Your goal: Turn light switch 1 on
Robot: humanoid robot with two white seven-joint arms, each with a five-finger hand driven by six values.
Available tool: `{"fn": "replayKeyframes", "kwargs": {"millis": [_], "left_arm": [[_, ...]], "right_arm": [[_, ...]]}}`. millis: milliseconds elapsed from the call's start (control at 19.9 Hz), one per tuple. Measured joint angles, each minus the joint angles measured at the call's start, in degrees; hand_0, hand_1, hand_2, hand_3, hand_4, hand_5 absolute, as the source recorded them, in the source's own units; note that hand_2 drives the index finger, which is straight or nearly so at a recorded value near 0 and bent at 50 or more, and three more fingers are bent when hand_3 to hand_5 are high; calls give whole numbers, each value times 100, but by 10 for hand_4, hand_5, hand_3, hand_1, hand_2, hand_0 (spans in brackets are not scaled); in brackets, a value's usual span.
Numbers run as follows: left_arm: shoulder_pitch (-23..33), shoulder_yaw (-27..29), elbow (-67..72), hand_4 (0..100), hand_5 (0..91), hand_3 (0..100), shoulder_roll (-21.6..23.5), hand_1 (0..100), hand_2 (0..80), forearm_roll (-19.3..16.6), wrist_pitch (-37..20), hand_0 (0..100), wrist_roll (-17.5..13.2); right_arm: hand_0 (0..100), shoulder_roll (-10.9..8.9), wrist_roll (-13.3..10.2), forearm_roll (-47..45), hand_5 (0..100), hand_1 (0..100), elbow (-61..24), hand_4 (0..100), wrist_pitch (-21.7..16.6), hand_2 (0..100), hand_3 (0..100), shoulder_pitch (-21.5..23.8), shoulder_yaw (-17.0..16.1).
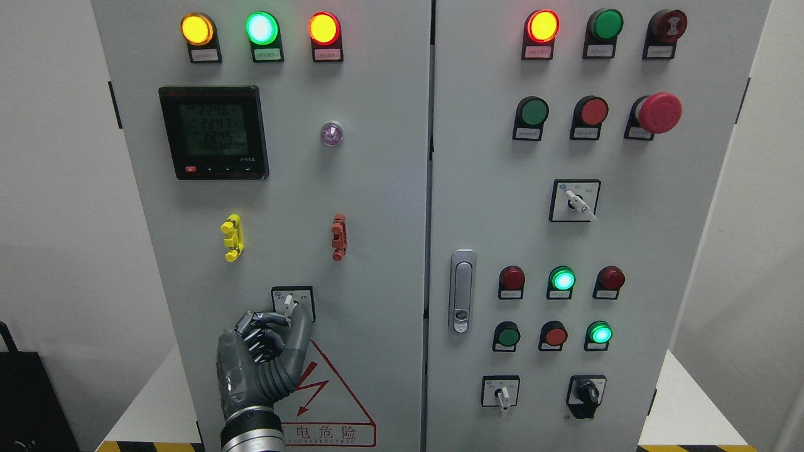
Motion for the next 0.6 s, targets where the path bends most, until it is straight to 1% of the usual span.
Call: {"fn": "replayKeyframes", "kwargs": {"millis": [100,351,602], "left_arm": [[-1,-5,2,938,836,970,0,592,618,0,0,434,2],[-5,-15,6,938,836,969,-1,527,621,1,1,474,5],[-11,-22,14,940,837,970,-5,497,623,2,27,496,11]], "right_arm": [[0,0,0,0,0,0,0,0,0,0,0,0,0],[0,0,0,0,0,0,0,0,0,0,0,0,0],[0,0,0,0,0,0,1,0,0,0,0,0,0]]}}
